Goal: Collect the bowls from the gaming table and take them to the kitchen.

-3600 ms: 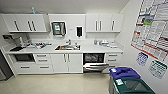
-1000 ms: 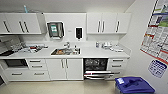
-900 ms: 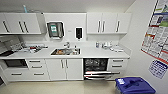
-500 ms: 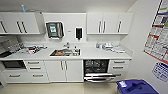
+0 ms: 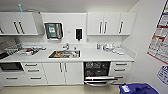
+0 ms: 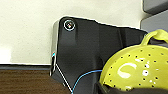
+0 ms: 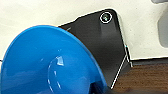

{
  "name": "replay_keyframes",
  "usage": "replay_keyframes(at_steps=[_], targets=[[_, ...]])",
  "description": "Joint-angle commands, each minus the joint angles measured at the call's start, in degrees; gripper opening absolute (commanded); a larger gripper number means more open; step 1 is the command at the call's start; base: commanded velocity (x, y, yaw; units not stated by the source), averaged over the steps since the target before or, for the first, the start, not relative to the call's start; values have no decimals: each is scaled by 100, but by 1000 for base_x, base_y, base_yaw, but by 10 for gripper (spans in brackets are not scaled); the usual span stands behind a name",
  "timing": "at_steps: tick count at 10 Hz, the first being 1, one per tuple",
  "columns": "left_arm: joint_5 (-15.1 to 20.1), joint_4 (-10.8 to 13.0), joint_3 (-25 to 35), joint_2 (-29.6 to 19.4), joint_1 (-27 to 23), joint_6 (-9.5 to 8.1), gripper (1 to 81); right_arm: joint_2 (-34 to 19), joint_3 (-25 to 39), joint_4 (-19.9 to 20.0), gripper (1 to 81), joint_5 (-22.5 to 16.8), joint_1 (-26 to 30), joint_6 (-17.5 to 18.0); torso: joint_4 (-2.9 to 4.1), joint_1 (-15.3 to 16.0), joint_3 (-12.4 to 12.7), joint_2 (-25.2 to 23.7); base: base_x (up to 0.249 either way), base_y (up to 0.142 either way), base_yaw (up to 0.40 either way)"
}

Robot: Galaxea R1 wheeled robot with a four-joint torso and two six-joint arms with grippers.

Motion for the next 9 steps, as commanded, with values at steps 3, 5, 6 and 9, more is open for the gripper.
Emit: replay_keyframes(at_steps=[3, 5, 6, 9], targets=[[202, 46, -3, -106, -240, -20, 10, -35, -28, -41, 10, -235, 290, -12, 0, 5, 0, 0, 159, 0, 0], [202, 55, -3, -106, -240, -20, 10, -17, -63, -41, 10, -235, 281, -12, 0, 5, 0, 0, 159, 0, 0], [202, 55, -3, -106, -240, -20, 10, -17, -71, -33, 10, -235, 273, -12, 0, 5, 0, -2, 159, 0, 0], [202, 55, -3, -98, -240, -20, 10, -17, -71, -33, 10, -226, 264, -12, 0, 5, 0, 0, 159, 0, 0]])
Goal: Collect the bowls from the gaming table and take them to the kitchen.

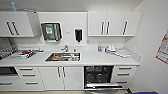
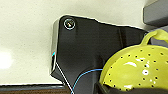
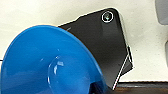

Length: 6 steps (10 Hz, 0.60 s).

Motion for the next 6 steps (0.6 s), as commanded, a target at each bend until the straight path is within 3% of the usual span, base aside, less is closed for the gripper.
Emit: replay_keyframes(at_steps=[1, 6], targets=[[202, 46, -3, -98, -256, -20, 10, -102, 5, -33, 10, -237, 264, -12, 0, 5, 0, 0, 159, 0, 0], [202, 55, -3, -98, -247, -20, 10, -85, -12, -24, 10, -228, 255, -12, 0, 5, 0, -2, 159, 0, 0]])
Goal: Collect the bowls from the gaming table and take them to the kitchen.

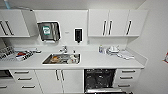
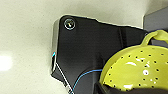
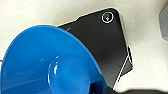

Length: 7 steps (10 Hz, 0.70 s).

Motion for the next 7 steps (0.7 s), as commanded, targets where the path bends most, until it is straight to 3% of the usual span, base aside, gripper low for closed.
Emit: replay_keyframes(at_steps=[1, 7], targets=[[206, 55, -3, -95, -190, -20, 10, -89, -12, -26, 10, -230, 225, -12, 0, 0, 2, -2, 159, 0, 0], [206, 55, -3, -95, -190, -11, 10, -80, -30, -26, 10, -230, 216, -12, 0, -10, 4, -11, 159, -53, 0]])
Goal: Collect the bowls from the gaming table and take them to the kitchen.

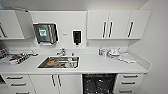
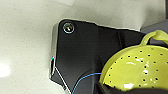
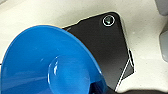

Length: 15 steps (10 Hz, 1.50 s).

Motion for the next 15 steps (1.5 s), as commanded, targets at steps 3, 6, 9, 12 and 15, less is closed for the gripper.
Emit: replay_keyframes(at_steps=[3, 6, 9, 12, 15], targets=[[217, 52, 12, -109, -187, -20, 10, -121, 11, -18, 10, -298, 218, -12, 0, 5, 0, 0, 136, -24, 0], [217, 43, 12, -109, -187, -20, 10, -121, 2, -18, 10, -289, 227, -12, 0, -1, 0, -2, 113, 0, 0], [208, 43, 12, -117, -187, -20, 10, -121, 2, -18, 10, -298, 218, -12, 0, 0, 0, 0, 112, 0, 0], [209, 43, 12, -117, -187, -20, 10, -104, 29, -35, 10, -298, 218, -12, 0, 0, 0, 0, 112, 0, 0], [208, 43, 12, -109, -170, -20, 10, -60, -6, -44, 10, -307, 218, -21, 0, -1, 0, 0, 112, 0, 0]])
